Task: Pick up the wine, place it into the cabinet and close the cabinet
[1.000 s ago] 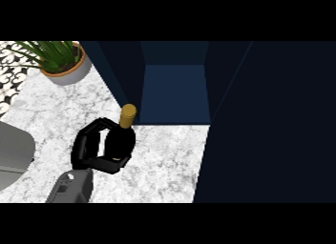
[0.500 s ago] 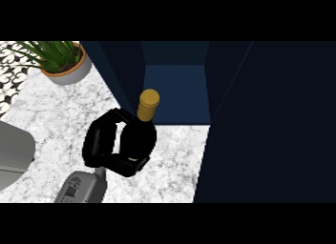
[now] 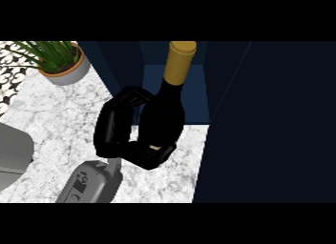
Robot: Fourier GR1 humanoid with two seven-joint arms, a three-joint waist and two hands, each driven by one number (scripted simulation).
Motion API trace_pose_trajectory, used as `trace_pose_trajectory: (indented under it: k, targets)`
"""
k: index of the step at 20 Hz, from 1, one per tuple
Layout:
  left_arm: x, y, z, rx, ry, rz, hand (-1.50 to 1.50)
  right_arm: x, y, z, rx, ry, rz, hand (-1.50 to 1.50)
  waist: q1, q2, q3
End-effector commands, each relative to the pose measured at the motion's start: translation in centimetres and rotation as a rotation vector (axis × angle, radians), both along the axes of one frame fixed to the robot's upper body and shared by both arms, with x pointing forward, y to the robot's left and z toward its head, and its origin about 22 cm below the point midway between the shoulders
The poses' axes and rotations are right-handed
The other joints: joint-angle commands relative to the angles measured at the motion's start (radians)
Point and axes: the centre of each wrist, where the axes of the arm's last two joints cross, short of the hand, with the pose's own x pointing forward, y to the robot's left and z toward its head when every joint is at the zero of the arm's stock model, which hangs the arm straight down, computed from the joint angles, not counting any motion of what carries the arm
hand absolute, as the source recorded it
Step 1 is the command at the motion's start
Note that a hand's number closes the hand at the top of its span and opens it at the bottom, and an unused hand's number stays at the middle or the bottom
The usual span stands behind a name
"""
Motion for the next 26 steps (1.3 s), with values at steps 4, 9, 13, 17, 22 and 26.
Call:
trace_pose_trajectory:
  k: [4, 9, 13, 17, 22, 26]
  targets:
    - [2.1, -2.6, 4.5, 0.019, 0.039, 0.045, 1.50, -0.7, -0.7, -0.5, 0.004, 0.029, 0.069, -1.50, 0.000, 0.003, 0.000]
    - [4.7, -4.2, 5.6, 0.025, 0.056, 0.094, 1.50, -2.1, -1.4, -0.7, -0.001, 0.026, 0.087, -1.50, -0.015, 0.005, 0.000]
    - [5.9, -3.0, 5.0, 0.034, 0.062, 0.088, 1.50, -0.2, -0.9, -0.2, -0.007, 0.015, 0.055, -1.50, -0.001, 0.005, -0.001]
    - [5.9, -5.4, 5.3, 0.142, -0.016, 0.138, 1.50, -0.7, -0.9, -0.7, 0.018, 0.020, 0.072, -1.50, -0.006, 0.004, 0.000]
    - [7.1, -4.4, 3.6, 0.181, -0.005, 0.159, 1.50, -1.8, -0.8, -0.6, -0.005, 0.007, 0.062, -1.50, -0.004, 0.004, 0.000]
    - [8.1, -5.0, 3.4, 0.192, -0.003, 0.158, 1.50, -0.1, -1.3, -1.0, 0.021, 0.001, 0.040, -1.50, -0.004, 0.006, 0.000]
